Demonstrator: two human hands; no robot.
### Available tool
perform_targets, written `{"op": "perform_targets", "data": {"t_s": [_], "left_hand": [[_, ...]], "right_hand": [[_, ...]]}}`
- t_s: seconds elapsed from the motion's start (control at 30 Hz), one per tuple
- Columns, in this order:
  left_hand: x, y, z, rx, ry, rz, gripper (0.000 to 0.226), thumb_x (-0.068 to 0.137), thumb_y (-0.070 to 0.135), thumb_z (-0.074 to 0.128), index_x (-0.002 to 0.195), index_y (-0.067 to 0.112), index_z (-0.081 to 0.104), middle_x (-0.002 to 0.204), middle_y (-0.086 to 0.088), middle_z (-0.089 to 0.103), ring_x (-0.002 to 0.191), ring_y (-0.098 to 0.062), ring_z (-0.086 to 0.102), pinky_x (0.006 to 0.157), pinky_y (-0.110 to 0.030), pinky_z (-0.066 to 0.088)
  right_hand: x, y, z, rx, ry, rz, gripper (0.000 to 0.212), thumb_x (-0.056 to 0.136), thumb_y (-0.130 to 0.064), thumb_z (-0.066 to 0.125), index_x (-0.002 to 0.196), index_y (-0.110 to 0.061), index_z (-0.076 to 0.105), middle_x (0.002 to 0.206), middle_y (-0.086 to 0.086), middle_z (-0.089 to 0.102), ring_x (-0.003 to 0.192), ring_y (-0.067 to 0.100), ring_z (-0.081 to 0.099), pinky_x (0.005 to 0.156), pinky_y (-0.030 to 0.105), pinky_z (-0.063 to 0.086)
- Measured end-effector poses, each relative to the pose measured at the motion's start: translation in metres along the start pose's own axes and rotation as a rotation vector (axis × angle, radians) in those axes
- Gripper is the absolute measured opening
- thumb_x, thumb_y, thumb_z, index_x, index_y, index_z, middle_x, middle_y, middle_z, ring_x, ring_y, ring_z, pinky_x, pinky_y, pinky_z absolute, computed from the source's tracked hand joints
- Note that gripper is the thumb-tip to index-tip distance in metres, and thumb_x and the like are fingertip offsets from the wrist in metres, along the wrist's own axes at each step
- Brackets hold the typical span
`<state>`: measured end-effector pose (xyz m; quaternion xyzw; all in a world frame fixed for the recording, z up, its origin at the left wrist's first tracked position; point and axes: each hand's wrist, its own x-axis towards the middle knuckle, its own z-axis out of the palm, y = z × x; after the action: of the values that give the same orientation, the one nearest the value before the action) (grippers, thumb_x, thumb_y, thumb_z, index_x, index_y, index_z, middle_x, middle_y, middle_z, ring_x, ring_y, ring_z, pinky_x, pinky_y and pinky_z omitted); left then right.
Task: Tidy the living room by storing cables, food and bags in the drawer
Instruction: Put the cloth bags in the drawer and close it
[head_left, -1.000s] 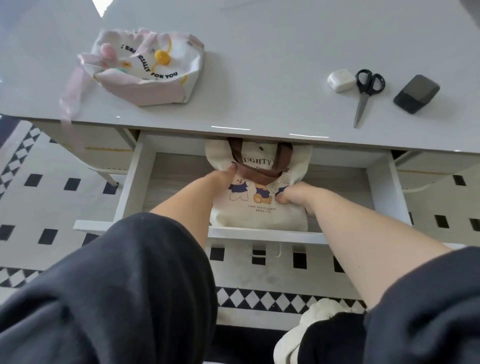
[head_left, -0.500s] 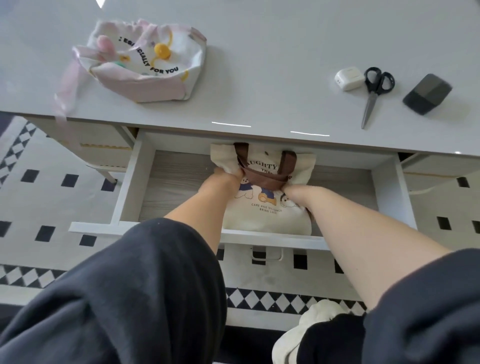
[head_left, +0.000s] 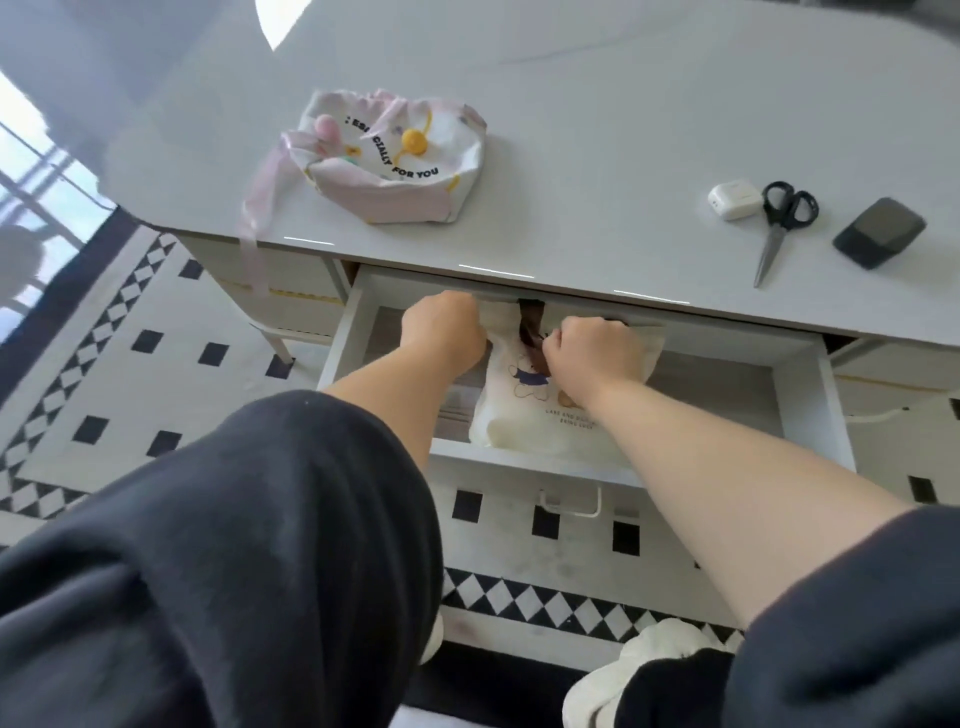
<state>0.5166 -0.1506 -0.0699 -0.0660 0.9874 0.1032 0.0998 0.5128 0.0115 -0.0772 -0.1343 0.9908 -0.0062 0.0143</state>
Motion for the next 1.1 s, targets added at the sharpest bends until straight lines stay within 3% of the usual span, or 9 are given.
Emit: {"op": "perform_targets", "data": {"t_s": [0.3,0.47,0.53,0.6,0.73,0.8,0.9,1.03,1.1], "left_hand": [[0.013,-0.051,-0.056,-0.157,0.293,-0.065,0.020,0.091,0.011,0.041,0.100,0.009,0.059,0.105,-0.010,0.058,0.089,-0.029,0.052,0.069,-0.032,0.036],[0.033,-0.085,-0.072,-0.142,0.488,-0.093,0.055,0.084,0.004,0.048,0.137,0.013,0.040,0.148,-0.008,0.028,0.136,-0.028,0.026,0.104,-0.035,0.033],[0.046,-0.095,-0.077,-0.153,0.393,-0.174,0.074,0.084,0.004,0.045,0.150,0.022,0.016,0.159,-0.005,0.005,0.146,-0.027,0.002,0.117,-0.040,0.017],[0.058,-0.101,-0.078,-0.248,0.258,-0.248,0.069,0.090,0.008,0.037,0.152,0.024,0.012,0.160,-0.004,-0.003,0.147,-0.025,-0.003,0.119,-0.042,0.011],[0.069,-0.110,-0.072,-0.482,0.227,-0.255,0.046,0.097,0.021,0.029,0.141,0.016,0.041,0.149,-0.009,0.031,0.131,-0.031,0.034,0.107,-0.041,0.033],[0.064,-0.109,-0.068,-0.404,0.265,-0.216,0.045,0.097,0.023,0.030,0.139,0.013,0.041,0.140,-0.013,0.042,0.125,-0.032,0.038,0.102,-0.041,0.035],[0.052,-0.105,-0.062,-0.309,0.383,-0.157,0.046,0.096,0.026,0.035,0.139,0.010,0.033,0.119,-0.014,0.057,0.111,-0.032,0.049,0.081,-0.037,0.040],[0.040,-0.088,-0.059,-0.269,0.373,-0.252,0.061,0.097,0.027,0.035,0.151,0.010,0.012,0.106,-0.013,0.063,0.094,-0.031,0.059,0.068,-0.033,0.036],[0.033,-0.078,-0.055,-0.309,0.346,-0.288,0.055,0.096,0.027,0.037,0.147,0.010,0.023,0.108,-0.011,0.062,0.097,-0.032,0.060,0.068,-0.032,0.036]], "right_hand": [[0.064,-0.066,-0.047,0.321,0.041,0.086,0.020,0.089,-0.019,0.039,0.077,-0.008,0.050,0.070,0.006,0.048,0.072,0.029,0.045,0.060,0.029,0.030],[0.115,-0.106,-0.056,0.787,0.037,0.348,0.030,0.092,-0.024,0.044,0.115,-0.006,0.048,0.113,0.009,0.057,0.103,0.028,0.055,0.075,0.028,0.039],[0.133,-0.117,-0.056,0.986,0.001,0.509,0.037,0.091,-0.024,0.045,0.123,-0.005,0.043,0.122,0.010,0.055,0.108,0.030,0.057,0.086,0.035,0.048],[0.144,-0.122,-0.059,1.129,-0.024,0.633,0.041,0.089,-0.026,0.044,0.123,-0.005,0.047,0.121,0.011,0.059,0.105,0.032,0.060,0.089,0.042,0.051],[0.159,-0.122,-0.055,1.099,-0.095,0.661,0.043,0.089,-0.038,0.044,0.117,-0.006,0.057,0.112,0.010,0.063,0.100,0.030,0.063,0.089,0.040,0.052],[0.160,-0.118,-0.056,1.029,-0.131,0.631,0.041,0.087,-0.034,0.049,0.114,-0.006,0.059,0.109,0.011,0.065,0.096,0.029,0.064,0.085,0.038,0.054],[0.147,-0.107,-0.059,0.966,-0.162,0.603,0.032,0.080,-0.023,0.053,0.106,-0.006,0.060,0.091,0.011,0.066,0.070,0.026,0.063,0.059,0.032,0.053],[0.115,-0.093,-0.051,0.813,-0.042,0.548,0.034,0.078,-0.022,0.056,0.108,-0.007,0.060,0.099,0.008,0.064,0.093,0.030,0.062,0.073,0.030,0.048],[0.097,-0.086,-0.046,0.732,0.039,0.515,0.034,0.080,-0.024,0.054,0.109,-0.007,0.060,0.108,0.010,0.064,0.101,0.031,0.059,0.072,0.027,0.040]]}}
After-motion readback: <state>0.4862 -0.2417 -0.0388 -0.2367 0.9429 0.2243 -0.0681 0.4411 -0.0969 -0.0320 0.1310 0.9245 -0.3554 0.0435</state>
